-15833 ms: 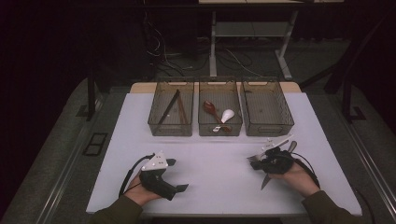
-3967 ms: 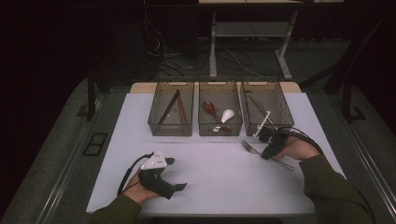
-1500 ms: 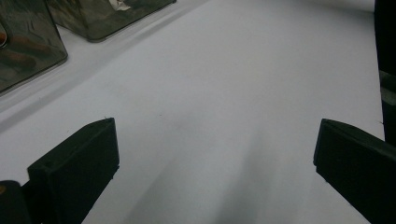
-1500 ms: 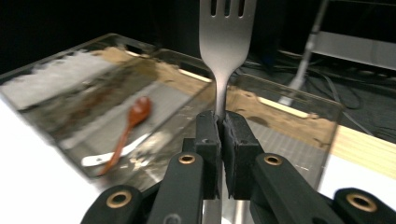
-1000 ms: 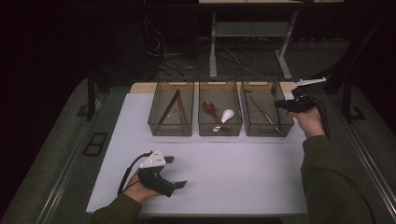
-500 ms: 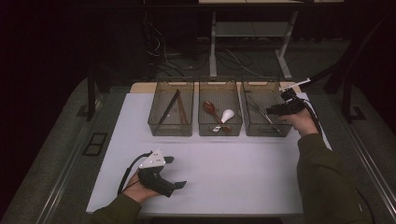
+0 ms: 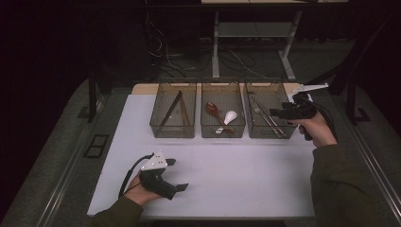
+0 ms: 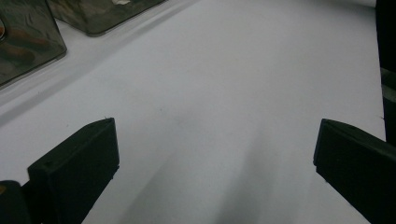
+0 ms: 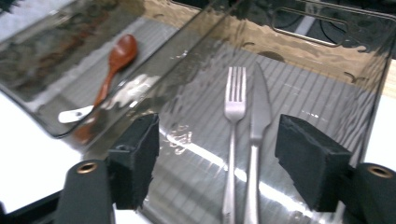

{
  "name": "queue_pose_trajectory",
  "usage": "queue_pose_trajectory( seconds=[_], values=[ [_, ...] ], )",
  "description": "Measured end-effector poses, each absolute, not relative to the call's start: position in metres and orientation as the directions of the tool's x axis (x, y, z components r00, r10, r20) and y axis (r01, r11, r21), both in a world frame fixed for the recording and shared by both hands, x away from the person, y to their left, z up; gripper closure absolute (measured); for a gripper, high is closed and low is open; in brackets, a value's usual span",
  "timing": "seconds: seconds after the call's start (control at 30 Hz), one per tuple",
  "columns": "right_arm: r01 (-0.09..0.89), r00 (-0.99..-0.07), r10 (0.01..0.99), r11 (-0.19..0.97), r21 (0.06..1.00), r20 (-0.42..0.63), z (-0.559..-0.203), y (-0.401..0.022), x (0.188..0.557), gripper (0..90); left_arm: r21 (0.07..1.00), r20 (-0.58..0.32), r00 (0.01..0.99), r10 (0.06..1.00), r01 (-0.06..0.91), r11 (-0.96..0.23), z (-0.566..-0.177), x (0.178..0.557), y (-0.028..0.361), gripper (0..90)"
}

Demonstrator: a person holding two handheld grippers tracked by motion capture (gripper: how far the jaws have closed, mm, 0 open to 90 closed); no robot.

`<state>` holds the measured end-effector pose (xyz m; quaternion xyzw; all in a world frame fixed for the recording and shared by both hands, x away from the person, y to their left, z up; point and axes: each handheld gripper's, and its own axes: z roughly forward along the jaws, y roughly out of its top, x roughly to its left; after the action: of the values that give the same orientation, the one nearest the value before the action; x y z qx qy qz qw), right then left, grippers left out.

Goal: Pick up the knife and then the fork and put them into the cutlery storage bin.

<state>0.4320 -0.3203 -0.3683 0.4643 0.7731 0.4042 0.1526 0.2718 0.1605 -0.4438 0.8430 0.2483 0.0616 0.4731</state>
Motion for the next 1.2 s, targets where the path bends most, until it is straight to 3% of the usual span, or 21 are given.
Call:
queue_pose_trajectory(
  seconds=[0.33,0.53,1.2],
  values=[
    [0.541,-0.592,0.798,0.288,0.79,0.114,-0.377,-0.311,0.393,19.5,0.828,-0.133,0.868,0.478,0.362,-0.428,-0.443,0.271,0.161,0.0],
    [0.518,-0.631,0.761,0.264,0.813,0.155,-0.383,-0.308,0.369,19.2,0.828,-0.134,0.868,0.479,0.363,-0.427,-0.443,0.271,0.161,0.0],
    [0.466,-0.67,0.728,0.263,0.845,0.144,-0.409,-0.304,0.313,17.3,0.833,-0.135,0.866,0.481,0.362,-0.418,-0.442,0.27,0.162,0.0]
  ],
)
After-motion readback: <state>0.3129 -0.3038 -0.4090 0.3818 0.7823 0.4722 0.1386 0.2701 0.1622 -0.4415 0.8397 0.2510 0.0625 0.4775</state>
